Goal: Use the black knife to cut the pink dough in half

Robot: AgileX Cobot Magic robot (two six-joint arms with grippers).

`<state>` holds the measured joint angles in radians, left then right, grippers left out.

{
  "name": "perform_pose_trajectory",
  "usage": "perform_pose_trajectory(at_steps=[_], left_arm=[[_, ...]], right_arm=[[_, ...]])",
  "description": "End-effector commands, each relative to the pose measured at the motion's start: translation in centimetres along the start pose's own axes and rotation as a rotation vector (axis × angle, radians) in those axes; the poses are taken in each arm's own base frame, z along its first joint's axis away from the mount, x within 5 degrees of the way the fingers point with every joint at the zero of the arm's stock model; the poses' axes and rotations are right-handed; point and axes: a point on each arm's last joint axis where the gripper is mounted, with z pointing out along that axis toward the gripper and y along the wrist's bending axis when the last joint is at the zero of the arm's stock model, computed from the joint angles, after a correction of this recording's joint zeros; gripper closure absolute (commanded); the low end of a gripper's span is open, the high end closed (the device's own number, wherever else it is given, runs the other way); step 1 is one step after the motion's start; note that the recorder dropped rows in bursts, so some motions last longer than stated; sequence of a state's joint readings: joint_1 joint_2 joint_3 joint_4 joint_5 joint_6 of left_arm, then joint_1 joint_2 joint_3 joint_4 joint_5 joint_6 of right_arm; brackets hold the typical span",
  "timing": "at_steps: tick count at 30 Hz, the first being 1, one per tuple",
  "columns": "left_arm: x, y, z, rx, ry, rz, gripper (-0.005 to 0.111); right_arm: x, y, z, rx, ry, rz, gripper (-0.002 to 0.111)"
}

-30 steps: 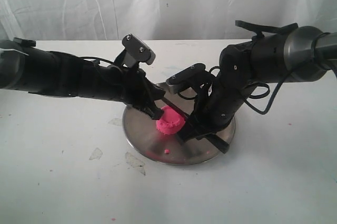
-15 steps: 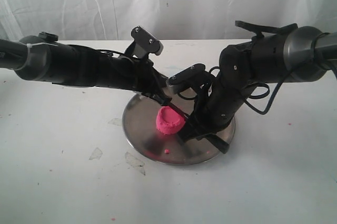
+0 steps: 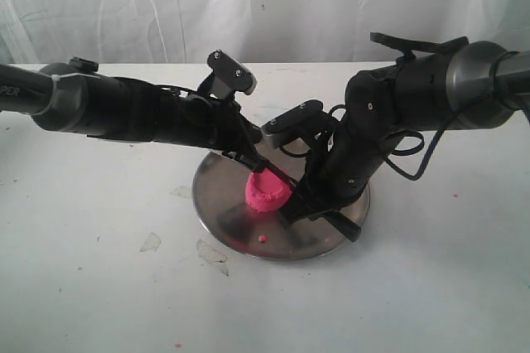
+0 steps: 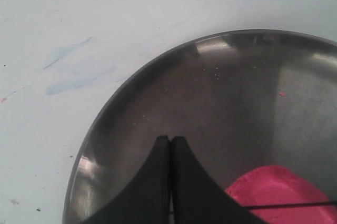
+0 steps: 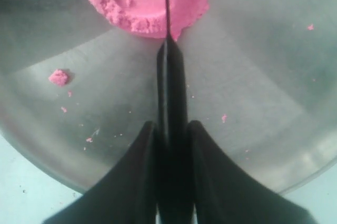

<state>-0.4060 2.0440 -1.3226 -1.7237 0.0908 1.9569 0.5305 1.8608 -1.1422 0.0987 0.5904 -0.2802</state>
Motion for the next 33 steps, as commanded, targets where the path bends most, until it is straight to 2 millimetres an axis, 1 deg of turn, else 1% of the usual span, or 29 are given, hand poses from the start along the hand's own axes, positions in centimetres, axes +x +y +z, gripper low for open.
perform_pose_trajectory(at_steps=[1, 6, 9, 12, 20, 25, 30, 33], left_arm=[[-0.5, 0.0, -0.2, 0.003, -0.021, 0.135, 0.107], [-0.1, -0.1, 0.2, 0.012, -0.013, 0.121, 0.107], [0.7, -0.2, 0.8, 0.02, 0.007, 0.107, 0.107], [1.1, -0.2, 1.0, 0.023, 0.016, 0.104, 0.107], [1.3, -0.3, 1.1, 0.025, 0.021, 0.103, 0.107], [0.8, -0.2, 0.8, 0.019, 0.01, 0.126, 0.107], [-1.1, 0.2, -0.8, -0.021, -0.029, 0.146, 0.107], [-1.6, 0.3, -1.3, -0.032, -0.039, 0.125, 0.107]], right_arm=[[-0.2, -0.2, -0.1, 0.002, -0.013, -0.004, 0.108], [-0.2, -0.1, -0.1, -0.005, -0.015, 0.003, 0.108], [-0.2, 0.0, -0.1, -0.019, -0.013, -0.001, 0.108], [-0.2, 0.0, -0.1, -0.02, -0.014, 0.001, 0.108], [-0.2, 0.0, -0.1, -0.018, -0.015, -0.002, 0.108], [-0.2, 0.0, -0.1, -0.018, -0.015, -0.002, 0.108], [-0.2, 0.0, -0.1, -0.018, -0.015, -0.004, 0.108], [-0.2, 0.0, -0.1, -0.017, -0.015, -0.005, 0.108]])
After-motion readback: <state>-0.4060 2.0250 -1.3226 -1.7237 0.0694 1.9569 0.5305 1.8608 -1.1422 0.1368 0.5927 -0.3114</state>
